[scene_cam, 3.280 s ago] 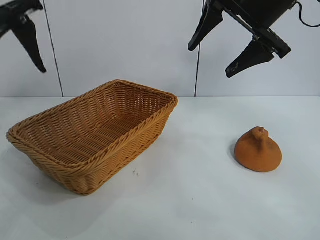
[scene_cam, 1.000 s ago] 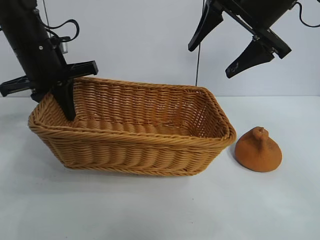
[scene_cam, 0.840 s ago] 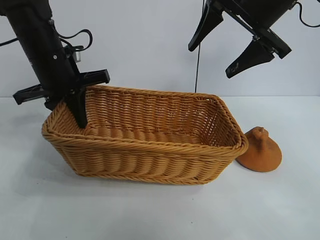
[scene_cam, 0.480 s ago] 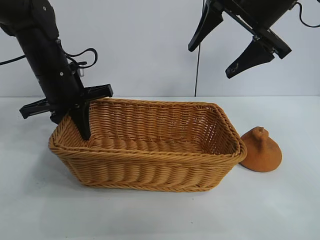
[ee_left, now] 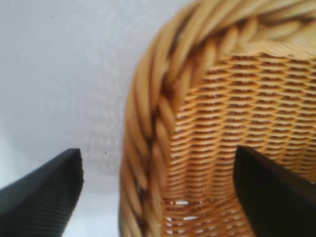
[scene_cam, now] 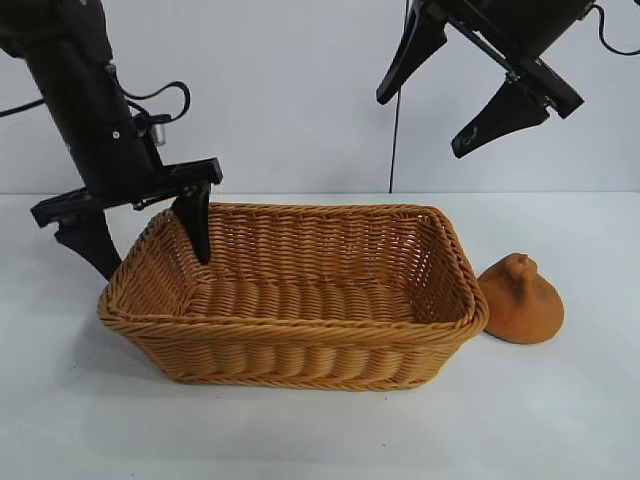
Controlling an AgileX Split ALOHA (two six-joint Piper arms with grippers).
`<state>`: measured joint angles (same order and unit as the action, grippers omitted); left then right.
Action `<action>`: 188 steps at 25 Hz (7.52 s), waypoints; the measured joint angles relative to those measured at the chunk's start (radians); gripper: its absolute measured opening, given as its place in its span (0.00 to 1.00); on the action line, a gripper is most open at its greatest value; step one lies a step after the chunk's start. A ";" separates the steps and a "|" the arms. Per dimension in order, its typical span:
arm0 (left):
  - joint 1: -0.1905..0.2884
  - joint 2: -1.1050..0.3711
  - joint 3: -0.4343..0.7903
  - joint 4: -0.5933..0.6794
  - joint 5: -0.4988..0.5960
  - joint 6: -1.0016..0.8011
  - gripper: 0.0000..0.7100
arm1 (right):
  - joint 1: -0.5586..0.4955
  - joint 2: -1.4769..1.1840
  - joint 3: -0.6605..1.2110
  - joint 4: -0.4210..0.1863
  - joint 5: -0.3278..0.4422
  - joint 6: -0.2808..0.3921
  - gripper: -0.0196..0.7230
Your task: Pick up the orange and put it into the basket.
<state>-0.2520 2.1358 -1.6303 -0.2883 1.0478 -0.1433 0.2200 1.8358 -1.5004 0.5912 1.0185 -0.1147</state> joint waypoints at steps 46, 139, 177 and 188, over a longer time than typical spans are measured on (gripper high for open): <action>0.193 -1.354 0.908 0.343 0.118 0.097 0.87 | 0.000 0.000 0.000 0.003 0.003 0.000 0.79; 0.193 -2.140 1.128 0.272 0.018 0.123 0.87 | 0.360 0.166 -0.356 -0.470 0.124 0.223 0.03; 0.193 -2.140 1.128 0.272 0.018 0.123 0.87 | 0.359 0.272 -0.686 -0.727 0.194 0.281 0.96; 0.193 -2.140 1.128 0.272 0.018 0.123 0.87 | 0.083 0.264 -0.686 -0.742 0.195 0.272 0.96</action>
<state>-0.0592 -0.0047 -0.5022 -0.0160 1.0658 -0.0200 0.3027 2.0994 -2.1863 -0.1511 1.2134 0.1573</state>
